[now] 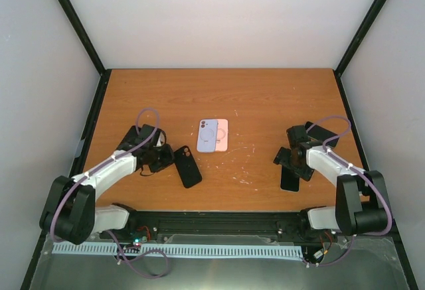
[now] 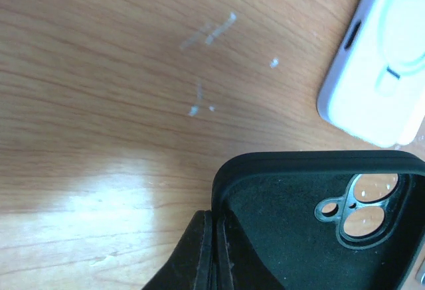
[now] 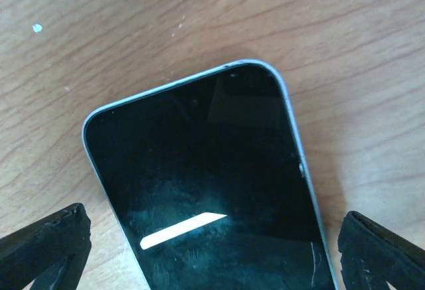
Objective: Put the phone into the phone case
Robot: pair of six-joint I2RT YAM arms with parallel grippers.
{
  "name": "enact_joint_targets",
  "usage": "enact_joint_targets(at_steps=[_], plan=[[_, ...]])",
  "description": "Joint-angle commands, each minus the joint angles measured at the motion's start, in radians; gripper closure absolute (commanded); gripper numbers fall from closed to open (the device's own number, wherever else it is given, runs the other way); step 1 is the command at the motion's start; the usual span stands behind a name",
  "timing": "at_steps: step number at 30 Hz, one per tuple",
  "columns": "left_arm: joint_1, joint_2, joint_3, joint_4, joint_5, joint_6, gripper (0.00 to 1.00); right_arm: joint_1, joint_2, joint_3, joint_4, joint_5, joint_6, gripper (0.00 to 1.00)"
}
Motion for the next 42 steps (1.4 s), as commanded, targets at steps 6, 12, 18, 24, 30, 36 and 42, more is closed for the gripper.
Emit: enact_joint_targets(at_steps=[6, 12, 18, 24, 30, 36, 42], plan=[[-0.104, 0.097, 0.05, 0.076, 0.121, 0.123, 1.0, -0.008, 0.031, -0.049, 0.103, -0.148, -0.067, 0.05], [-0.153, 0.167, 0.063, 0.098, 0.144, 0.137, 0.99, 0.038, 0.004, -0.072, 0.106, -0.206, -0.033, 0.1], [-0.171, 0.183, 0.061, 0.112, 0.162, 0.138, 0.96, 0.148, 0.01, -0.07, 0.096, -0.188, -0.006, 0.14], [-0.17, 0.171, 0.028, 0.185, 0.254, 0.114, 0.85, 0.194, 0.016, -0.076, 0.088, -0.188, 0.007, 0.18], [-0.171, 0.123, -0.031, 0.254, 0.287, 0.075, 0.63, 0.246, 0.037, -0.071, 0.066, -0.123, -0.01, 0.2], [-0.171, 0.04, -0.07, 0.25, 0.22, 0.034, 0.4, 0.307, 0.109, -0.053, 0.08, -0.077, -0.022, 0.2], [-0.17, -0.014, -0.116, 0.249, 0.155, 0.019, 0.3, 0.356, 0.14, -0.034, 0.08, -0.038, -0.024, 0.18]])
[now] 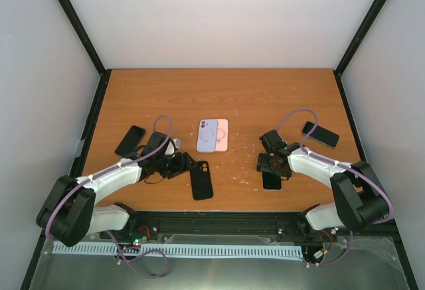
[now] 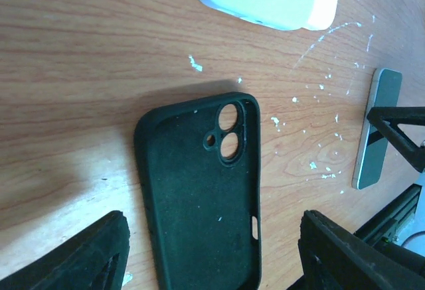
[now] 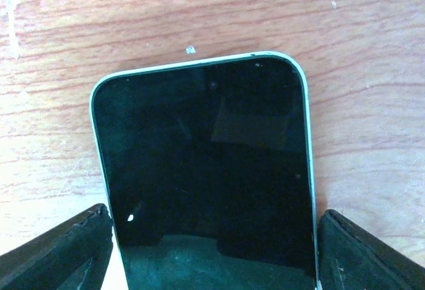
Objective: Put the phone into the phone case
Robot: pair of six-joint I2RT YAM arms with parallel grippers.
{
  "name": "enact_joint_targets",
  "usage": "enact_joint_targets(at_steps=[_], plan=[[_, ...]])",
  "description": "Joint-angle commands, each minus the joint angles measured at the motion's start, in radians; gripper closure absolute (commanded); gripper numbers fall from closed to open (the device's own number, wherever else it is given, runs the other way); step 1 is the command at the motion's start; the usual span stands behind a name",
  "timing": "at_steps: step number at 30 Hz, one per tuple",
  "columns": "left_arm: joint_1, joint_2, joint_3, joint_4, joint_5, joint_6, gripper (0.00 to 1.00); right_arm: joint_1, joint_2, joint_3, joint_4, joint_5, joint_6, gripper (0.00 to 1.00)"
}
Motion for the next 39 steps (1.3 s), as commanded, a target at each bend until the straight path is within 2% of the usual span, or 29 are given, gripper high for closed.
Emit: enact_joint_targets(at_steps=[1, 15, 29, 34, 39], plan=[[-0.008, -0.012, -0.025, 0.027, -0.048, -0.019, 0.3, 0.041, 0.073, -0.035, -0.023, -0.054, 0.013, 0.19], [-0.009, 0.104, -0.065, 0.193, 0.073, -0.048, 0.35, 0.08, 0.116, -0.026, -0.03, -0.042, 0.025, 0.22], [-0.009, 0.077, -0.12, 0.377, 0.221, -0.151, 0.35, 0.125, 0.018, -0.032, 0.021, -0.11, 0.051, 0.33], [-0.009, -0.028, -0.177, 0.421, 0.208, -0.189, 0.29, 0.161, -0.019, -0.009, 0.031, -0.144, 0.051, 0.36], [0.009, -0.137, -0.18, 0.292, 0.121, -0.162, 0.14, 0.209, -0.039, 0.03, 0.03, -0.17, 0.082, 0.38]])
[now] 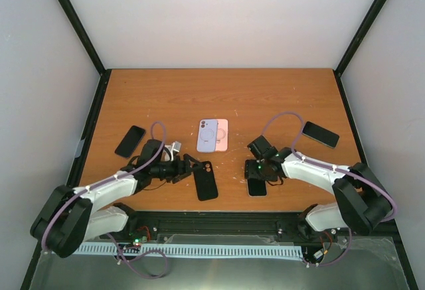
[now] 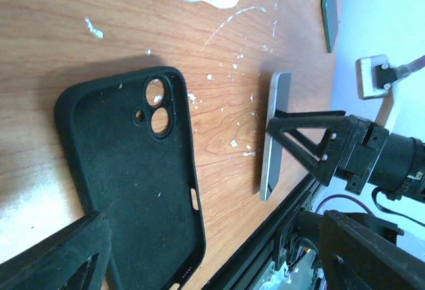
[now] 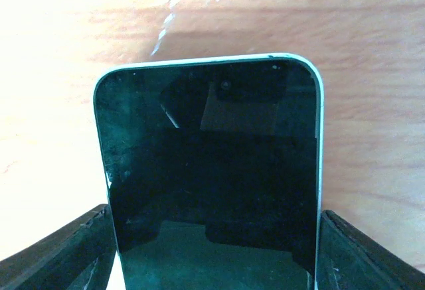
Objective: Put the phone into the phone case
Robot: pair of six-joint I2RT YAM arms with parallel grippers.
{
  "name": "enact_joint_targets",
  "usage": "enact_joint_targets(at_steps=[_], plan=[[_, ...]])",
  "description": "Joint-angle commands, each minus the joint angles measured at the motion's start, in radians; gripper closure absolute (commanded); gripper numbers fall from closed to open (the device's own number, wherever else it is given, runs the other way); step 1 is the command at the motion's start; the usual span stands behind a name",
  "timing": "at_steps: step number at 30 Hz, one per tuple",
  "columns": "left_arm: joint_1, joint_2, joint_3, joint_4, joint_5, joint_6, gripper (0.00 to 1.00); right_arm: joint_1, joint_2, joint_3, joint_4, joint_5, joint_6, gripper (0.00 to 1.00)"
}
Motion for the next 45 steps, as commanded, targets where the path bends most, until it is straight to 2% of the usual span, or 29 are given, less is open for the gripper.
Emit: enact_joint_targets(at_steps=[1, 5, 12, 17, 26, 34, 45], plan=[[0.022, -0.091, 0.011, -0.093, -0.076, 0.014, 0.11, 0.05, -0.025, 0.035, -0.006, -0.076, 0.054, 0.38], [0.102, -0.159, 0.014, -0.173, -0.054, 0.042, 0.02, 0.089, -0.068, 0.061, 0.0, -0.09, 0.098, 0.4], [0.152, -0.234, -0.007, -0.206, -0.013, 0.038, 0.01, 0.151, -0.079, 0.099, 0.083, -0.161, 0.161, 0.42], [0.168, -0.255, -0.063, -0.116, 0.066, -0.018, 0.04, 0.197, -0.01, 0.135, 0.199, -0.221, 0.171, 0.42], [0.169, -0.259, 0.003, -0.327, -0.03, -0.006, 0.11, 0.285, 0.18, 0.222, 0.398, -0.293, 0.218, 0.42], [0.169, -0.319, 0.027, -0.389, -0.087, -0.009, 0.11, 0.33, 0.317, 0.31, 0.438, -0.296, 0.23, 0.42], [0.169, -0.299, 0.02, -0.368, -0.08, -0.007, 0.15, 0.33, 0.367, 0.309, 0.397, -0.249, 0.219, 0.42]])
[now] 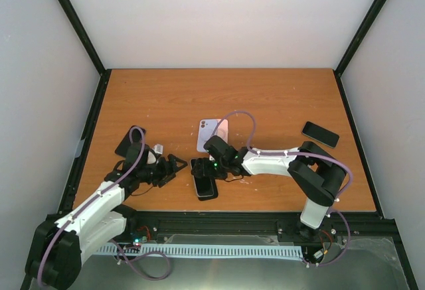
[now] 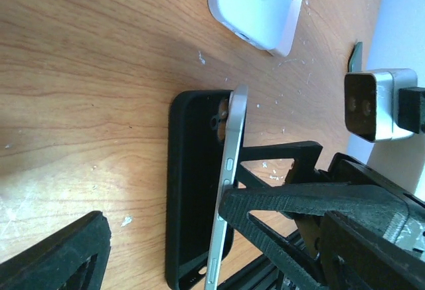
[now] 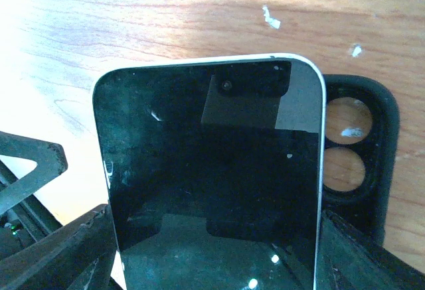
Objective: Put the phone into the phone case
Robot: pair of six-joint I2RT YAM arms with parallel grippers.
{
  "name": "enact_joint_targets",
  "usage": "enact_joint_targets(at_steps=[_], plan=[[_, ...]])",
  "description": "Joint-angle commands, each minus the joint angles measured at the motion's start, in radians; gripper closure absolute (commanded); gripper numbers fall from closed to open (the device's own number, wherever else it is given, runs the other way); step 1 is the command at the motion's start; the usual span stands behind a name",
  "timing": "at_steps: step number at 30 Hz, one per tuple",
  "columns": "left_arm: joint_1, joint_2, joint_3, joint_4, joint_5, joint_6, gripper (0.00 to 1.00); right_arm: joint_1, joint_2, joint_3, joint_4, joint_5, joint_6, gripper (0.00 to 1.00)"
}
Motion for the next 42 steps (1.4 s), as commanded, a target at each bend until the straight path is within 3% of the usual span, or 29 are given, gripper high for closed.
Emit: enact_joint_targets(at_steps=[1, 18, 30, 35, 42], plan=[[0.005, 0.015, 0.033, -0.001, 0.0, 0.0, 0.15, 0.009, -0.009, 0.01, -0.002, 0.031, 0.003, 0.42], [0.005, 0.055, 0.039, 0.02, 0.005, -0.001, 0.18, 0.039, -0.016, 0.022, -0.153, 0.099, 0.02, 0.32], [0.005, 0.082, 0.042, 0.018, 0.006, 0.012, 0.19, 0.042, -0.052, 0.033, -0.171, 0.101, 0.023, 0.14], [0.005, 0.122, 0.045, 0.035, 0.022, 0.016, 0.2, 0.042, -0.082, 0.026, -0.175, 0.106, 0.002, 0.17], [-0.001, 0.165, 0.021, 0.122, 0.07, -0.012, 0.32, 0.043, -0.146, -0.015, -0.183, 0.162, -0.044, 0.36]])
